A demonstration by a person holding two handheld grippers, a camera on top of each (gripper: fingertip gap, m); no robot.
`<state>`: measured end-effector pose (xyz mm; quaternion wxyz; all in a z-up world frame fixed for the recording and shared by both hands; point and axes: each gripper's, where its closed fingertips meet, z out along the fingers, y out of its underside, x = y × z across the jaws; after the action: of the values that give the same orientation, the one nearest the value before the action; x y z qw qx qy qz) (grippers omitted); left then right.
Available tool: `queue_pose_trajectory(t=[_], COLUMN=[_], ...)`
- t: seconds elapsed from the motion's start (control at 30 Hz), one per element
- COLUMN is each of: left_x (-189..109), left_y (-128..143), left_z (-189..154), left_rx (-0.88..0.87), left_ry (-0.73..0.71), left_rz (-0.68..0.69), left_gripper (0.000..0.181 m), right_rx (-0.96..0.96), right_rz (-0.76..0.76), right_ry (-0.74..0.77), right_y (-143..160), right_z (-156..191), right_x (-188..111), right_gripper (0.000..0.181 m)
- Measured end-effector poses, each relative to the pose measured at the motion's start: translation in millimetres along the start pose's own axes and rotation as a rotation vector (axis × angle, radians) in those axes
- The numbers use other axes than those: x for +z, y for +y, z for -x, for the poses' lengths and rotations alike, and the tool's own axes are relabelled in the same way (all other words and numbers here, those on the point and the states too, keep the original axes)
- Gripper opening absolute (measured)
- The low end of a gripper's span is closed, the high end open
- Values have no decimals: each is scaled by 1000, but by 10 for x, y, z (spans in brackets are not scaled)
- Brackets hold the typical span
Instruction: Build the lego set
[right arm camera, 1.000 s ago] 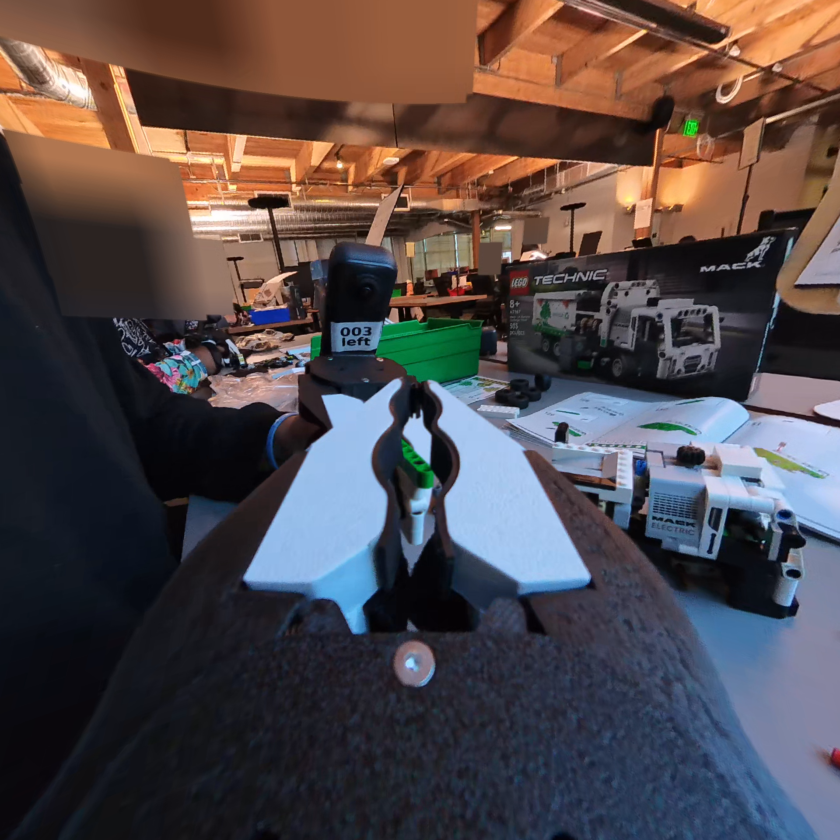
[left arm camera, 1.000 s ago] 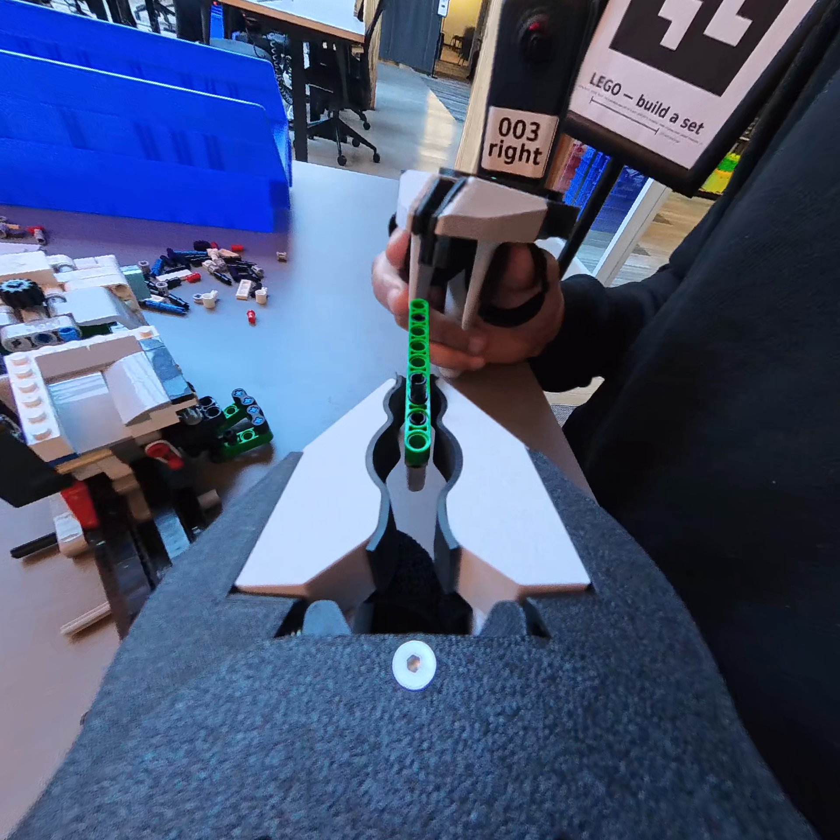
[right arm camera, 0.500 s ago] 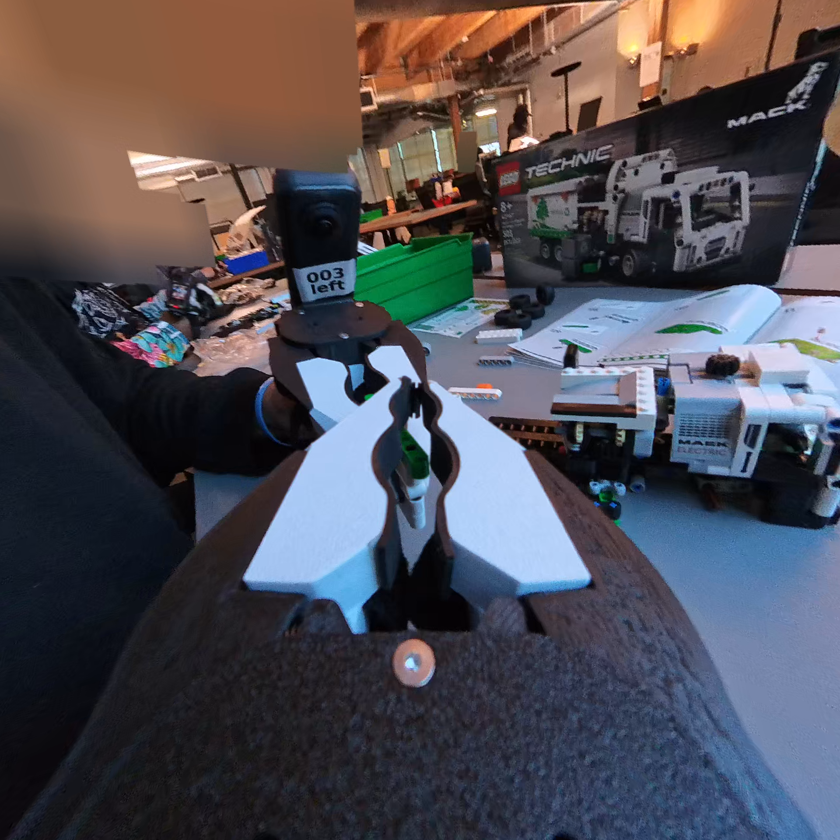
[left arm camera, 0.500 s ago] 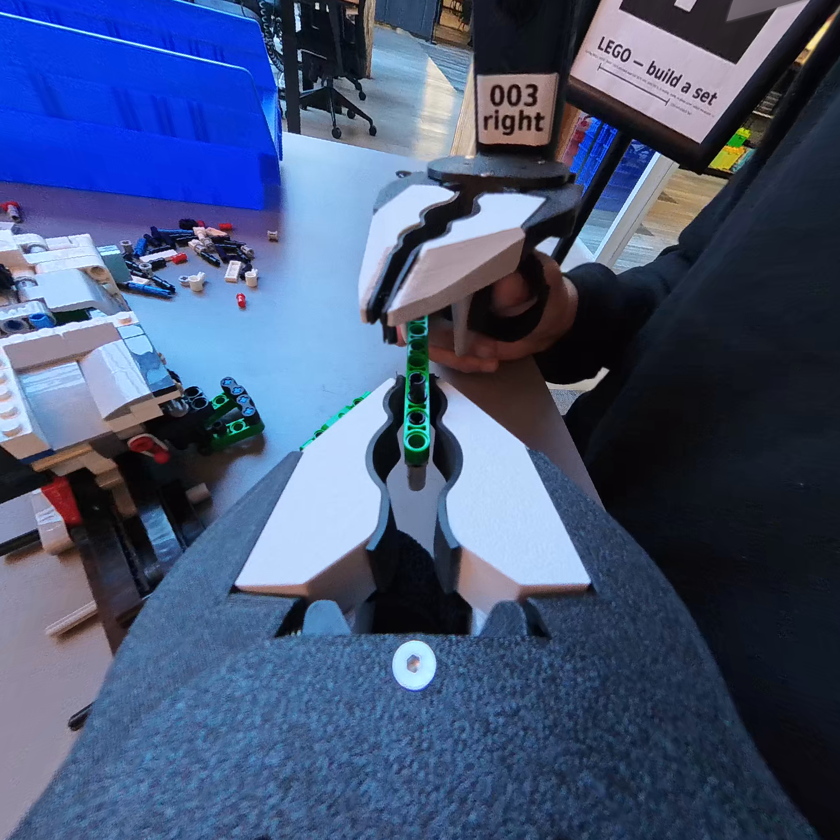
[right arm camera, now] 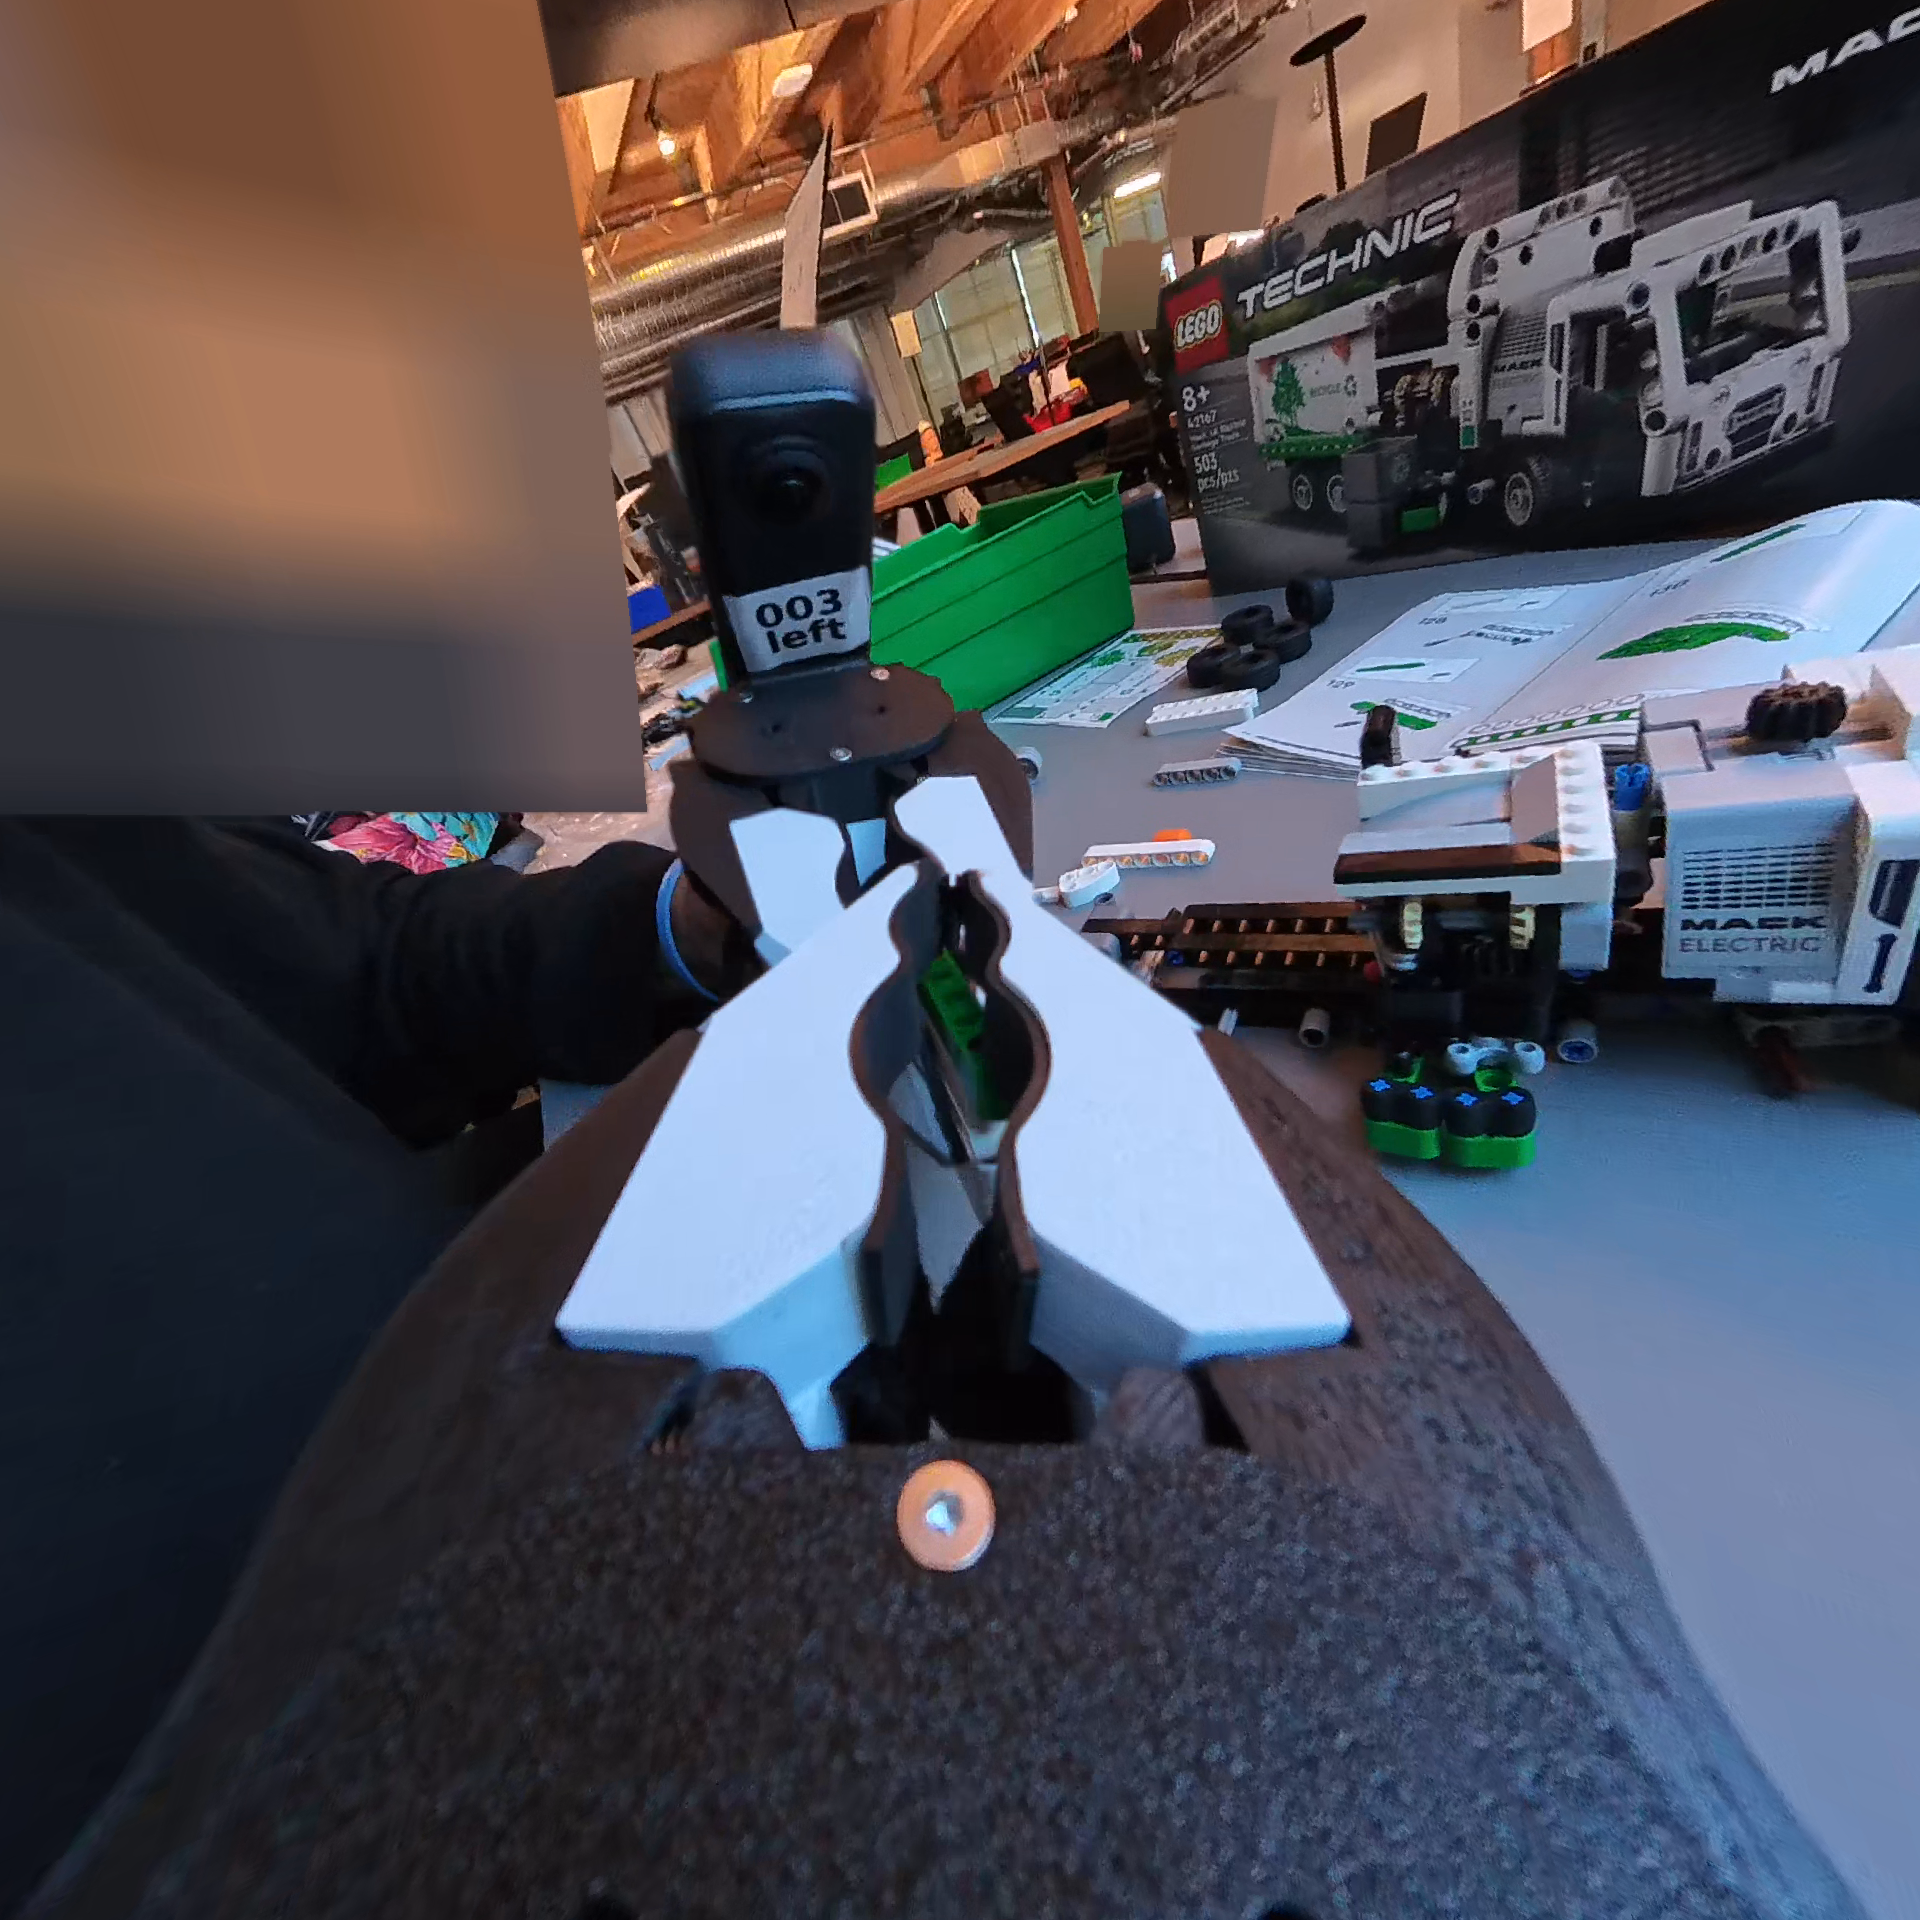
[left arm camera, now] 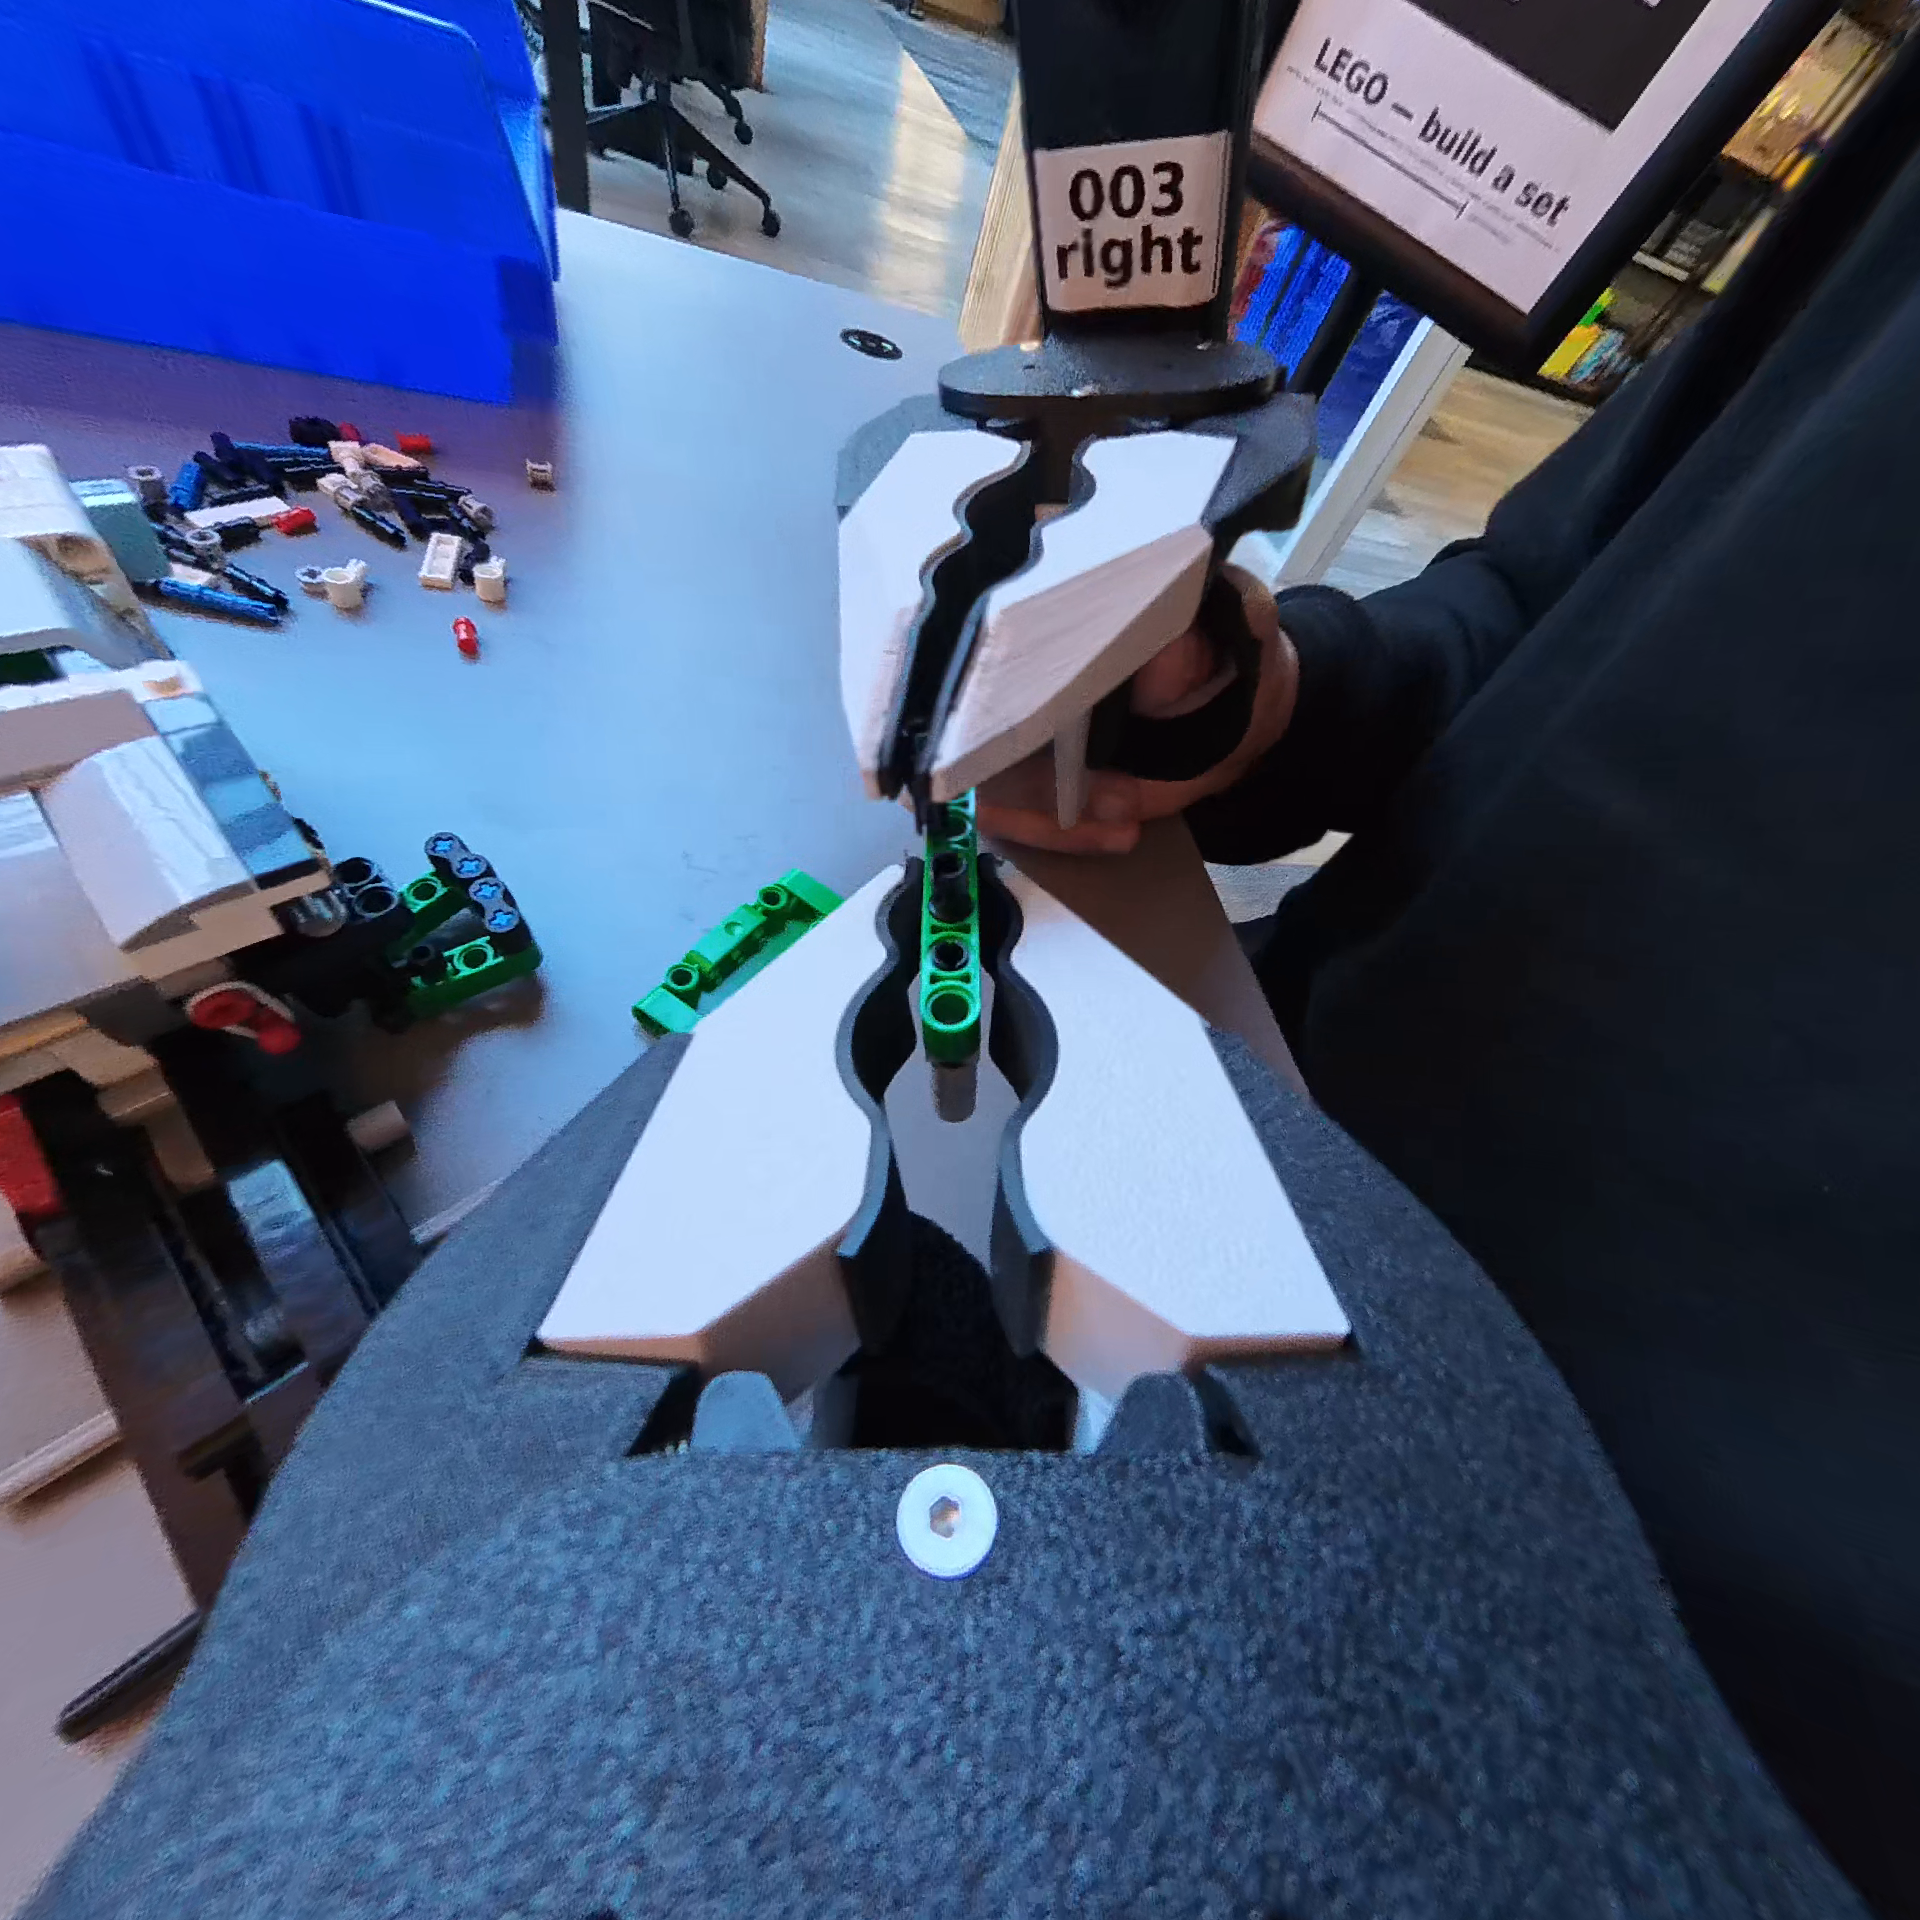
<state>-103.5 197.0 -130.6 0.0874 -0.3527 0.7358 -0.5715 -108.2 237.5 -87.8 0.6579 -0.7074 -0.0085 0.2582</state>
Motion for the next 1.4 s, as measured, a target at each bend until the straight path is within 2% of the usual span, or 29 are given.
queue_pose_trajectory(t=[0.5,0.7,1.0,1.03,1.07,1.1,1.13,1.23,1.4], left_x=[19,-8,-3,-3,1,7,8,11,31], left_y=[86,42,29,27,34,42,41,42,71], left_z=[-36,-97,-89,-96,-100,-99,-96,-97,-109], left_rx=[-13,-77,-37,-27,-23,-23,-22,-17,1], left_ry=[29,103,64,61,60,60,57,53,47], left_rz=[54,20,8,6,11,17,17,18,38], left_gripper=[7,6,7,7,7,7,7,7,7], right_rx=[-39,-89,-42,-57,-72,-69,-63,-152,-227], right_rz=[98,112,100,85,45,16,5,3,68], right_ry=[-13,16,-11,-29,-56,-81,-88,-37,-2], right_y=[127,157,142,123,65,18,-11,-35,90], right_z=[38,60,66,98,145,181,184,143,133], right_x=[-50,-46,-46,-49,-59,-84,-112,-188,-121], right_gripper=[2,2,3,6,24,31,29,9,6])
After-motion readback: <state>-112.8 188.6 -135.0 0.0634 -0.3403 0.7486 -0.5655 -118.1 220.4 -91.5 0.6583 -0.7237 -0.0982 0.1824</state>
